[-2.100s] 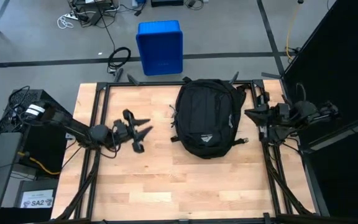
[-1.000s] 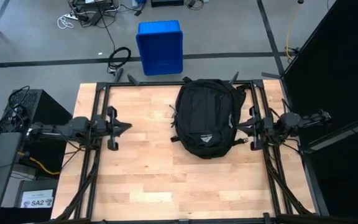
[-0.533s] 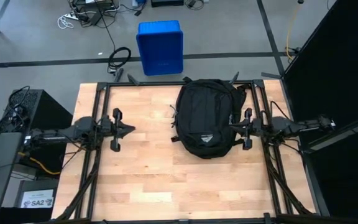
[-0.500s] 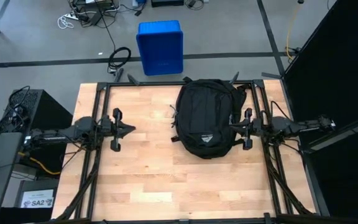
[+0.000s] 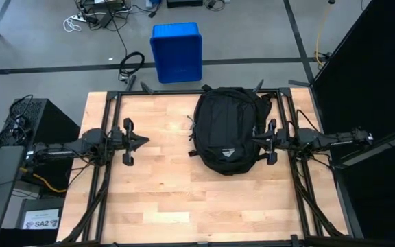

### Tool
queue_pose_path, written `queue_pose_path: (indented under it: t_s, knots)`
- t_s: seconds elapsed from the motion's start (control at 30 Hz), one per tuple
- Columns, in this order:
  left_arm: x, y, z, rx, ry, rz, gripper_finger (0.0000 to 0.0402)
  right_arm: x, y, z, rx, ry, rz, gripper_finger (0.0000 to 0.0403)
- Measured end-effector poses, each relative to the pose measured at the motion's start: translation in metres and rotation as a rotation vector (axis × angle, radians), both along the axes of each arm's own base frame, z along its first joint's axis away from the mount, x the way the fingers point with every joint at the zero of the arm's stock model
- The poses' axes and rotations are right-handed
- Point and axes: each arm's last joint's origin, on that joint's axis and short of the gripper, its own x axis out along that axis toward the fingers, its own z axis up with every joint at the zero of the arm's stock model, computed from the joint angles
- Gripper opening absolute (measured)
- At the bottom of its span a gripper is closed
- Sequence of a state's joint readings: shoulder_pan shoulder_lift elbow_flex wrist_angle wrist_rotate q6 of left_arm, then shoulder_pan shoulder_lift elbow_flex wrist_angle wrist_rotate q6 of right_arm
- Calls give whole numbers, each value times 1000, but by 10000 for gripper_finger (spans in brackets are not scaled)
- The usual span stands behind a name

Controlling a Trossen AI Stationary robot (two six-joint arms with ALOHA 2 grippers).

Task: Unpack backpack
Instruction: Return to Home Position

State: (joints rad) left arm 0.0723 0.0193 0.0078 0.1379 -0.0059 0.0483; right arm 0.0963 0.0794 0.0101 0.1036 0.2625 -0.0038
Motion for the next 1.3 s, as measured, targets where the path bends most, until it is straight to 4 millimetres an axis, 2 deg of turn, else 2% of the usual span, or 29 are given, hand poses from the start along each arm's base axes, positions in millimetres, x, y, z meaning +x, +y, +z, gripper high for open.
queue_pose_path:
  t_s: [1.3]
  knots:
    - [0, 0, 0, 0, -5, 1, 0, 0, 0, 1, 2, -8, 0, 36]
